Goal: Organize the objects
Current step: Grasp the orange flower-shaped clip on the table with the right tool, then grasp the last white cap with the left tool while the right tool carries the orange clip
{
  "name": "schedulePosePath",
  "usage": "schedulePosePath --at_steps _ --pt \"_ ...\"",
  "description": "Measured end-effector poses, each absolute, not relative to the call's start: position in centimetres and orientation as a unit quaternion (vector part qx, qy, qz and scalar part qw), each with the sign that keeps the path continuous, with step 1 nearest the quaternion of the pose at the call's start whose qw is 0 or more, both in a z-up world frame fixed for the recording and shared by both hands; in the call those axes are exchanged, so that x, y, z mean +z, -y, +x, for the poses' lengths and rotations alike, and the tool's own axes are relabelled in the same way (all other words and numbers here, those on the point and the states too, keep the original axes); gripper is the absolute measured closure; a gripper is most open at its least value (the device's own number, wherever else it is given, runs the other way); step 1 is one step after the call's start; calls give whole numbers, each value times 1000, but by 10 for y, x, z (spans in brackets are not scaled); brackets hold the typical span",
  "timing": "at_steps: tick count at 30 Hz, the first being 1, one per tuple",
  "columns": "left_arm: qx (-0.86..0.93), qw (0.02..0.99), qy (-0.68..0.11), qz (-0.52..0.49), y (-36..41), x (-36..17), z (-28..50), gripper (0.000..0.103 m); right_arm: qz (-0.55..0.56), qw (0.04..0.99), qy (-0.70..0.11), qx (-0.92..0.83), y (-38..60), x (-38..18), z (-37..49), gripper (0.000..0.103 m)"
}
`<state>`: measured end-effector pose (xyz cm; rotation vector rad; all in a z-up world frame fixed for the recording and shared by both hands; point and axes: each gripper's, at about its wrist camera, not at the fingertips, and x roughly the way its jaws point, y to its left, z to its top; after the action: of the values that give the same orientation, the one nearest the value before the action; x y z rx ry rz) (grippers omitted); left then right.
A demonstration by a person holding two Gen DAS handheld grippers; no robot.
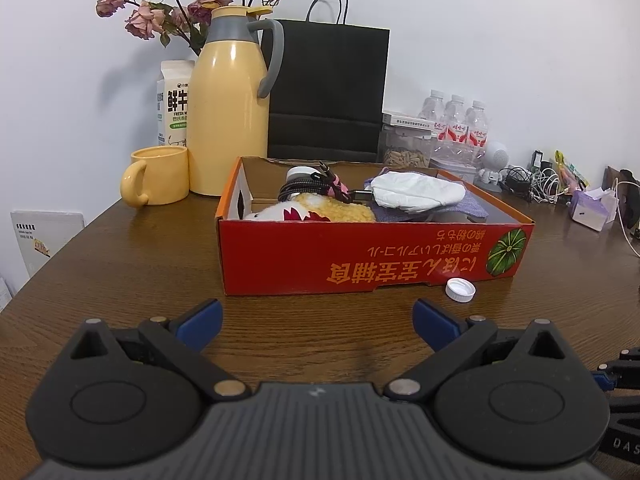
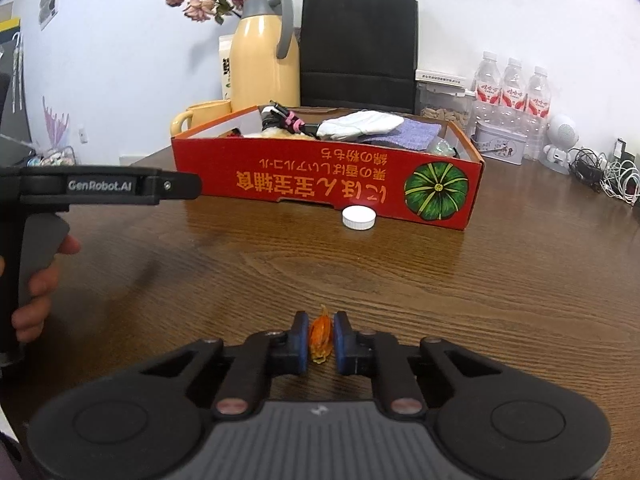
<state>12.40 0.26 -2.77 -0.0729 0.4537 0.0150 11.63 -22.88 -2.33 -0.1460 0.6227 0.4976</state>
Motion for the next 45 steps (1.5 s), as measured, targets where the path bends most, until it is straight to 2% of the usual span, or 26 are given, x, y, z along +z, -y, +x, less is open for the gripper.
schedulePosePath --at_steps 23,32,45 --pt "27 970 -241 -15 5 -33 135 0 -70 956 -172 228 243 35 196 91" --pt "-14 962 -274 -13 42 -35 176 0 -54 958 -170 224 261 11 220 91" --pt "-33 959 -282 -4 99 -43 223 0 -21 965 -169 200 274 11 220 91"
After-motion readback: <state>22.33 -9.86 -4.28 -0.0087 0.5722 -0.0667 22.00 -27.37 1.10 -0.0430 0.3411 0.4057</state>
